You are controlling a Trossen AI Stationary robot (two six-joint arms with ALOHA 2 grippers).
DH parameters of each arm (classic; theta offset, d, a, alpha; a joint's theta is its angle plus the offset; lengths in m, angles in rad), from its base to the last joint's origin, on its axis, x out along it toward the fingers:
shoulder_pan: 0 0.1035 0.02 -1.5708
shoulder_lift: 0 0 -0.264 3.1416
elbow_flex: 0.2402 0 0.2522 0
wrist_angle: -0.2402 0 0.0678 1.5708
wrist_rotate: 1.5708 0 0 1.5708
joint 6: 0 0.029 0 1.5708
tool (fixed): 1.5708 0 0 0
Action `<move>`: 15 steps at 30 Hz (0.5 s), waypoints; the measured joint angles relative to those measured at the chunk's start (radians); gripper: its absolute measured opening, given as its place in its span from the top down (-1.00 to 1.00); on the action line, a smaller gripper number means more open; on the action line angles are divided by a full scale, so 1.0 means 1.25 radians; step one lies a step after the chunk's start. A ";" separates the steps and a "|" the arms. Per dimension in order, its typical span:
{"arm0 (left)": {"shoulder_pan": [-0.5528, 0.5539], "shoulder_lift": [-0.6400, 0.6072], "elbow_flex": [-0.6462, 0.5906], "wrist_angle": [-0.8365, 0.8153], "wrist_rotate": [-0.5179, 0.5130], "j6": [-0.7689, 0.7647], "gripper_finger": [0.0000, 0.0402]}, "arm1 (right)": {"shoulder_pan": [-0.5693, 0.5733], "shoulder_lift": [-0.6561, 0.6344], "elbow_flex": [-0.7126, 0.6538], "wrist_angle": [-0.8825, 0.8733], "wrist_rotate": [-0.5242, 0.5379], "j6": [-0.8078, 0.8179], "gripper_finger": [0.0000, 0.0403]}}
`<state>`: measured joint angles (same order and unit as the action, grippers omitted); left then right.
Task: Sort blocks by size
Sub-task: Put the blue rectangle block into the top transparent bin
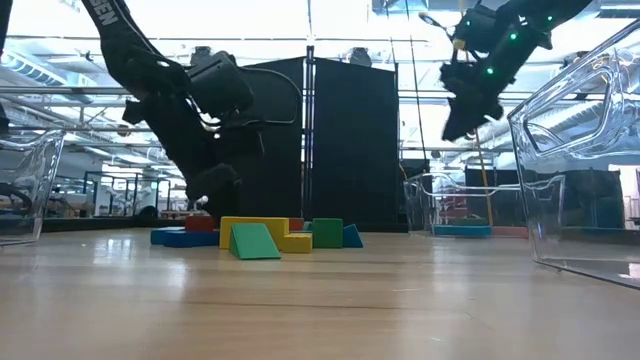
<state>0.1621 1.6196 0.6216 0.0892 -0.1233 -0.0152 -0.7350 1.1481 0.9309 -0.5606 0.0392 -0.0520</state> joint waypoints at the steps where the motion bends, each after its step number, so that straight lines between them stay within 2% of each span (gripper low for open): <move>1: 0.004 0.000 0.003 -0.001 -0.001 0.003 0.75 | 0.003 0.000 0.000 0.026 -0.020 -0.007 0.07; 7: 0.034 0.000 0.039 -0.015 0.045 0.025 0.74 | 0.020 0.000 -0.001 0.126 -0.135 -0.004 0.07; 15: 0.057 0.000 0.045 -0.023 0.081 0.018 0.74 | 0.026 0.000 -0.001 0.110 -0.138 -0.002 0.07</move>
<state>0.2330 1.6192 0.6773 0.0605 -0.0216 0.0075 -0.7025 1.1481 0.9298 -0.4233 -0.1330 -0.0551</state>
